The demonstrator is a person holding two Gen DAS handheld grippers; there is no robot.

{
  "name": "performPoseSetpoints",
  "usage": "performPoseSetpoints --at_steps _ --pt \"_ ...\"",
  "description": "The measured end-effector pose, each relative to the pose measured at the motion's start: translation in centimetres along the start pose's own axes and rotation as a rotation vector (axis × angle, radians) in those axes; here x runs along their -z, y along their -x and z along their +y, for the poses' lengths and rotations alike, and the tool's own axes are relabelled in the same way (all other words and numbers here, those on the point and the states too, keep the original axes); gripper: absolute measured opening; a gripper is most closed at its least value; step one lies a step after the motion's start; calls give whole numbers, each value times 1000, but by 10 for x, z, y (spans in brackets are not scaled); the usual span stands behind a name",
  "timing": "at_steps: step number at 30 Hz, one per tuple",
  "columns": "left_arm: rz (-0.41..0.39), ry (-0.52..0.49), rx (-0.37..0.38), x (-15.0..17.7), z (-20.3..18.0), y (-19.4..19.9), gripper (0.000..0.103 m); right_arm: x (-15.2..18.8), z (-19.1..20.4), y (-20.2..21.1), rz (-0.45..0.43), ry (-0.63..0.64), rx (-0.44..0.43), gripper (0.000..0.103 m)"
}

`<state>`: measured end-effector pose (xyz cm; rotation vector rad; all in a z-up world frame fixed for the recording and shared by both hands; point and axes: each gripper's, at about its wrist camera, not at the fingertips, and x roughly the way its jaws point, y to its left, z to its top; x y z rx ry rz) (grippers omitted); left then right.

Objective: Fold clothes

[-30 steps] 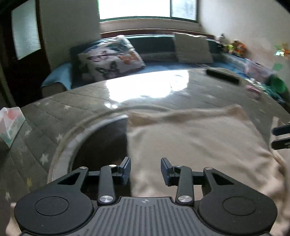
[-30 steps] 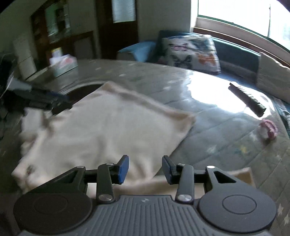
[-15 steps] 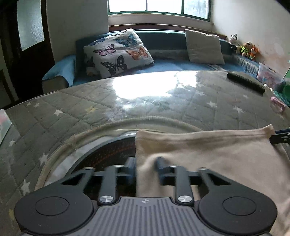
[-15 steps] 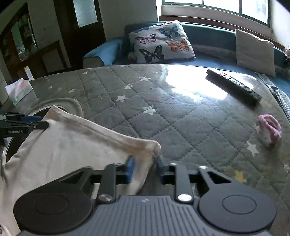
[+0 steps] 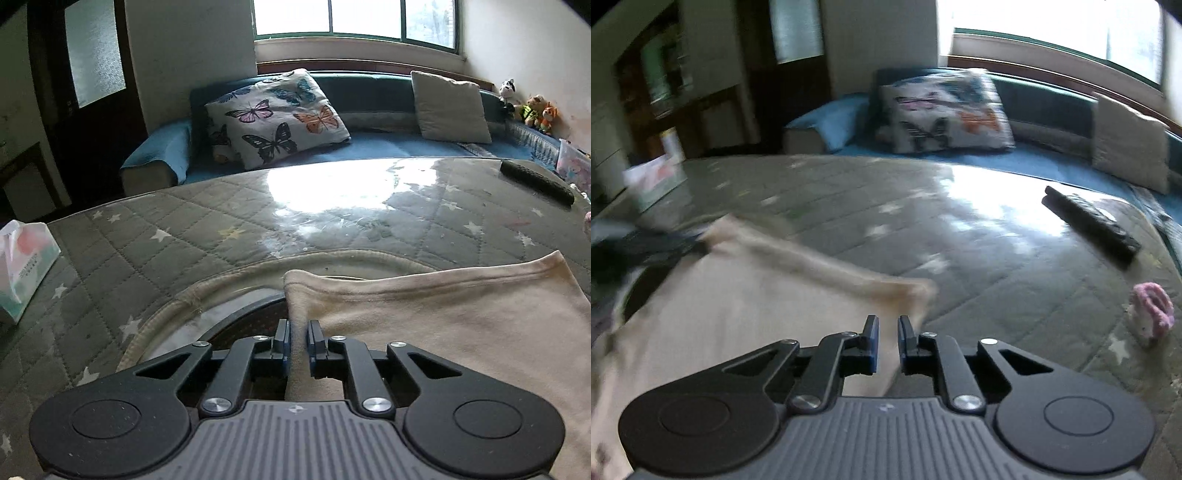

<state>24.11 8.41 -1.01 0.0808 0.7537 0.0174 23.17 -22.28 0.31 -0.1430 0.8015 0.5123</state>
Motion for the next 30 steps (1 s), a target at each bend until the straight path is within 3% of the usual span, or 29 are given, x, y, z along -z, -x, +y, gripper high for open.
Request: performPoseSetpoints --at_steps 8,12,13,14,15,20,24,30 --pt "-37 -67 66 8 -25 43 12 49 63 31 70 190 -156 12" --pt "-35 -122 125 23 -49 64 12 71 91 44 76 306 -153 13" --pt "-33 -129 146 28 -56 69 12 78 97 48 75 347 -144 15" --pt "-32 -136 167 33 -62 74 12 84 101 51 76 367 -134 24" --pt "-31 -145 188 38 -69 79 13 89 104 54 75 373 -127 30" --pt "-24 -175 284 60 -99 97 13 97 78 84 32 242 -131 36" --pt "-23 -214 336 75 -123 108 13 101 33 98 -7 60 8 37" --pt "-12 -247 385 86 -147 113 13 110 -41 107 -52 -167 294 40"
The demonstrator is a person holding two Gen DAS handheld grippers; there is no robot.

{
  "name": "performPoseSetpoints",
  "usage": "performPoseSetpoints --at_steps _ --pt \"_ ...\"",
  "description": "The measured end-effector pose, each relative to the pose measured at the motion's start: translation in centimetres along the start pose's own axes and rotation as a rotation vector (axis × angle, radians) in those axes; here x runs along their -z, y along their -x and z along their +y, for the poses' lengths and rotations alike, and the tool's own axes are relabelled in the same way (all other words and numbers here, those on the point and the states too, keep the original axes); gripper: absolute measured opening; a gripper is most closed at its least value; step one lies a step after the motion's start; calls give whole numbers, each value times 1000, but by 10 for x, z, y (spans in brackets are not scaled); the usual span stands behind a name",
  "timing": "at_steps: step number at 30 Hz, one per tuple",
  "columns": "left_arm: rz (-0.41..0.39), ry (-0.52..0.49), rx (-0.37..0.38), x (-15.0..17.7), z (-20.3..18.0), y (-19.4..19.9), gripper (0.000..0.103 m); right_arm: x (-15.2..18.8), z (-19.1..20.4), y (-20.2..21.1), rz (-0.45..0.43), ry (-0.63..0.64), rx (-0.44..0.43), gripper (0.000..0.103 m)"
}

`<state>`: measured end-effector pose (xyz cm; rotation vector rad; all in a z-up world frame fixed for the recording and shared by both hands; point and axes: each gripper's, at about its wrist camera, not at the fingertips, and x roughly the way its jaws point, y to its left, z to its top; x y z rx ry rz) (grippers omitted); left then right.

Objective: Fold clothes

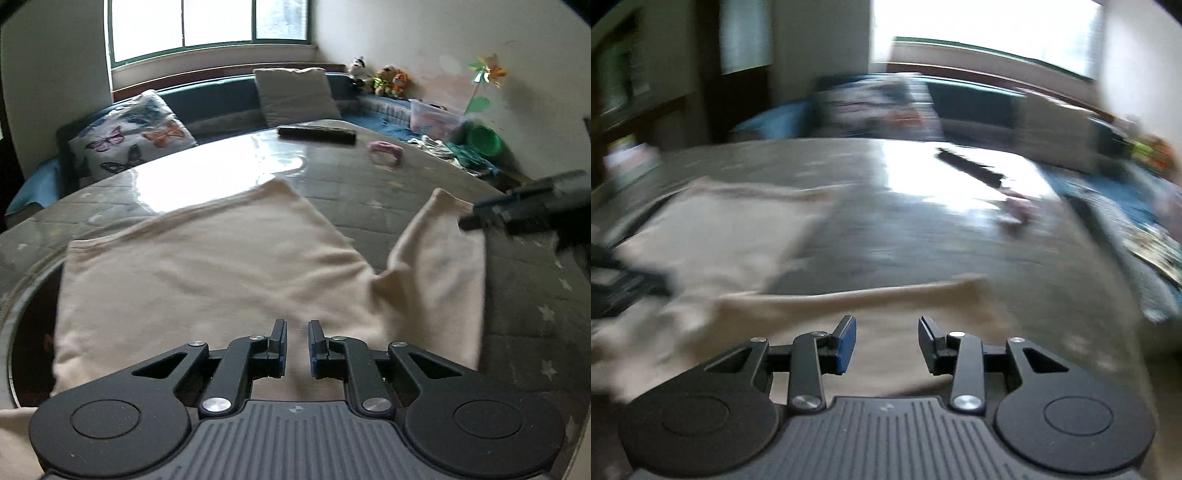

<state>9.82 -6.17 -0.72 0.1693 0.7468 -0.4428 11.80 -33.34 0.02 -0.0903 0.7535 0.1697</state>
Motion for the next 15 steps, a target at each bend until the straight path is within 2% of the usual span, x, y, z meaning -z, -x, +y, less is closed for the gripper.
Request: performPoseSetpoints --at_steps 5,10,11,12,13,15 --pt "7 -15 16 -1 -10 -4 13 2 -41 -16 17 -140 88 40" --pt "0 -21 17 -5 -15 -4 13 9 -55 -29 21 -210 72 39" --pt "0 -22 16 -6 -16 -5 13 9 -55 -30 18 -210 69 30" --pt "-1 -23 16 -7 -17 -6 13 9 -55 -32 14 -206 66 13" --pt "-2 -25 17 -7 -18 -6 13 11 -56 -30 12 -209 64 9" --pt "-9 -28 19 -9 -22 -5 13 11 -56 -23 -3 -210 72 7"
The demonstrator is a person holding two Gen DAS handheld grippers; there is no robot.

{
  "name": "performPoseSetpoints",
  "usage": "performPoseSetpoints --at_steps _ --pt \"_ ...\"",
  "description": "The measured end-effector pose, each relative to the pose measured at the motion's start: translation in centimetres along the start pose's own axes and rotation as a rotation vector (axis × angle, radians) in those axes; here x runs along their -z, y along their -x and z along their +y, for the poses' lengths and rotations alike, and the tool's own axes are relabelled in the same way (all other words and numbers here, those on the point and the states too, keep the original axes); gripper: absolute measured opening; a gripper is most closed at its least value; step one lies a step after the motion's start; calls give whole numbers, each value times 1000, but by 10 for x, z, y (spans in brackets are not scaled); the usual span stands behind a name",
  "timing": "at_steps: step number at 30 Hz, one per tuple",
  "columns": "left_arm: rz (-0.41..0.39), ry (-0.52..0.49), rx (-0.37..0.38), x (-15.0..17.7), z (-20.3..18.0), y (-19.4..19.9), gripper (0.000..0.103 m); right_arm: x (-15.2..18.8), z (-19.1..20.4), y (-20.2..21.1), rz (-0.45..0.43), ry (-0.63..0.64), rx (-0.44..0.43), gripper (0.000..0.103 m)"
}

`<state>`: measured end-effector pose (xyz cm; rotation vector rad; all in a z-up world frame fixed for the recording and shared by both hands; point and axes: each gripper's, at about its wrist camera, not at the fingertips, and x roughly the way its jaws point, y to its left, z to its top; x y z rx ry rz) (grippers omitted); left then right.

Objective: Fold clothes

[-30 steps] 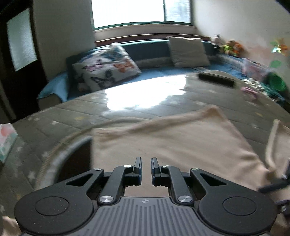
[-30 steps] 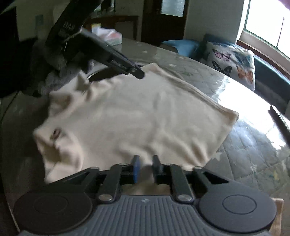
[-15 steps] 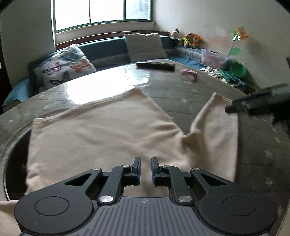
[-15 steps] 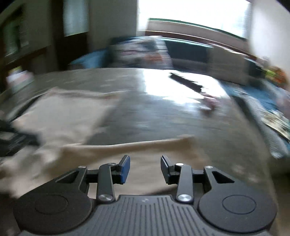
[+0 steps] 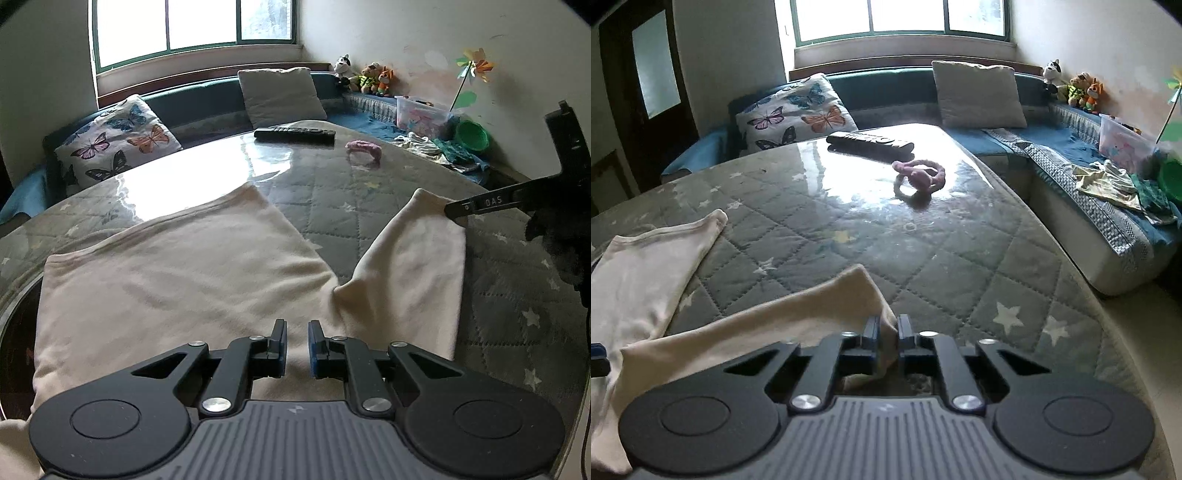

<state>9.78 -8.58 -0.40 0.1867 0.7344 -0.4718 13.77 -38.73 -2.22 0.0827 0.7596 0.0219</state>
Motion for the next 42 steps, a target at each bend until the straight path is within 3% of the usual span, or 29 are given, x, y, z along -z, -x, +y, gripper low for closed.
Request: performPoseSetpoints --at_steps 4,9,13,19,24,30,35,42 --pt "-17 0 17 -2 -5 -1 13 -1 -8 25 -64 -14 26 7" --pt "-10 -18 32 1 -14 -11 13 6 -20 27 -33 -47 63 7" --pt "-19 -24 28 2 -18 -13 13 10 -23 30 -13 -65 61 7" --pt "-40 -25 75 -4 -27 -22 13 -8 -16 70 -76 -50 29 7" --pt "-42 9 114 -1 -23 -21 17 -37 9 115 -140 -10 -73 7" --pt "-107 57 100 11 8 24 17 -76 67 157 -203 102 -250 7" --pt "-150 137 -5 34 51 68 27 -91 133 160 -206 238 -409 7" --pt "-144 234 -164 71 92 110 33 -70 232 113 -76 374 -607 7"
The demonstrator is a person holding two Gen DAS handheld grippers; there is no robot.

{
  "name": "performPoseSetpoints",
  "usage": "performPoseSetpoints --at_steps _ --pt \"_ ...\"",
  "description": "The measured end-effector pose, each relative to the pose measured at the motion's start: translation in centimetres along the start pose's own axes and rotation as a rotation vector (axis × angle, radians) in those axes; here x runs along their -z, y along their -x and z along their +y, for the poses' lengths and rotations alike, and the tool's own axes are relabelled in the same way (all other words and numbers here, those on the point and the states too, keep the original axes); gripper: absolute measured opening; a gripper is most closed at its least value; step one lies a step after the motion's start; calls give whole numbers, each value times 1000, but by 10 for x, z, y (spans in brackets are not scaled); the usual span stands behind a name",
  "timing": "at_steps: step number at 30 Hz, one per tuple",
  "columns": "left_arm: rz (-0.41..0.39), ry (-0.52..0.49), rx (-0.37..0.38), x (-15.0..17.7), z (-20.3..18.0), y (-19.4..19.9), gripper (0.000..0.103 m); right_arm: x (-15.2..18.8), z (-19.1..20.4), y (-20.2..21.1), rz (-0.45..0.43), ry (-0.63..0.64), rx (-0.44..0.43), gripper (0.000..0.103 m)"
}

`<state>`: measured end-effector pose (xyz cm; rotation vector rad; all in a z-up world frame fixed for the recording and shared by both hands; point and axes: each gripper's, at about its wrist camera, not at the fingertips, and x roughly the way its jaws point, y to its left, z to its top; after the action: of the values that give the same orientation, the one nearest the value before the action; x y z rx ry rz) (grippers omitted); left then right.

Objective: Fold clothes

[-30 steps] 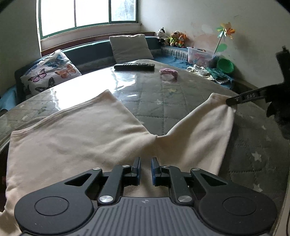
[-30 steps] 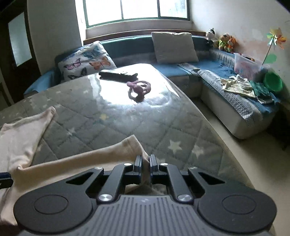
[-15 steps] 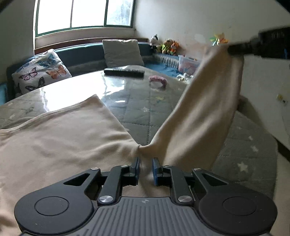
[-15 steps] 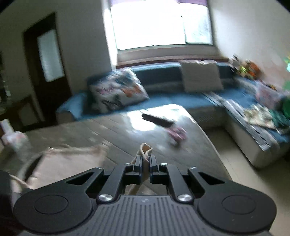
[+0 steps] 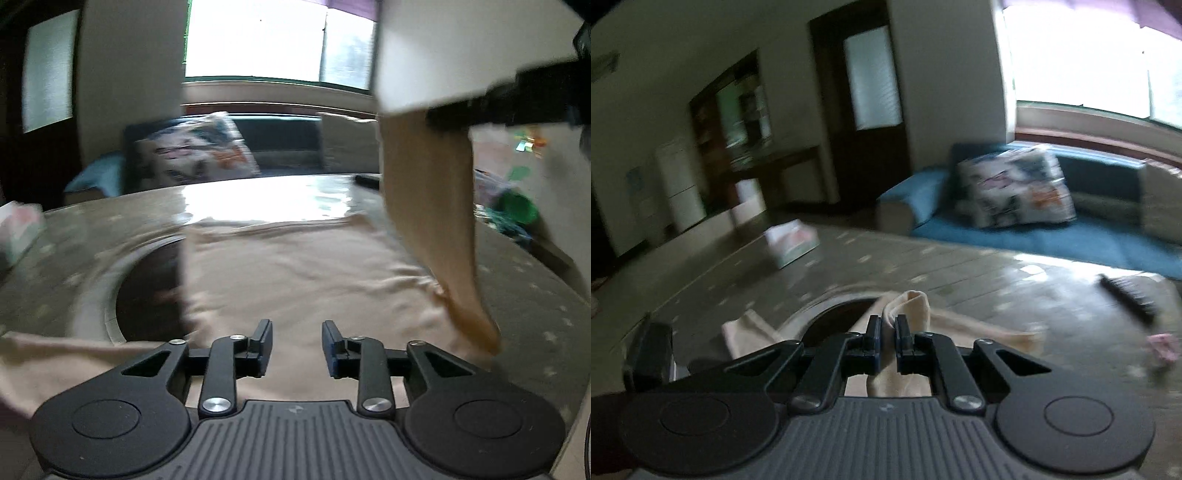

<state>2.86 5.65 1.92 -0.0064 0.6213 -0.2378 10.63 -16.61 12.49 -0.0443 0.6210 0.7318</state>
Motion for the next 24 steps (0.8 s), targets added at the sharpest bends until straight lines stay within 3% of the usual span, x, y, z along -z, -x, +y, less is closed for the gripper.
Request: performPoseSetpoints --at_steps 6,12,20,24 --pt "-2 62 -73 11 22 20 36 27 18 -38 112 -6 -80 13" --pt "-27 44 -52 7 15 26 36 60 0 -53 230 60 42 13" --pt "9 -34 12 7 -13 1 34 105 -45 -71 336 20 168 12" --pt "17 -74 11 15 -10 8 35 101 -42 -61 322 50 139 13"
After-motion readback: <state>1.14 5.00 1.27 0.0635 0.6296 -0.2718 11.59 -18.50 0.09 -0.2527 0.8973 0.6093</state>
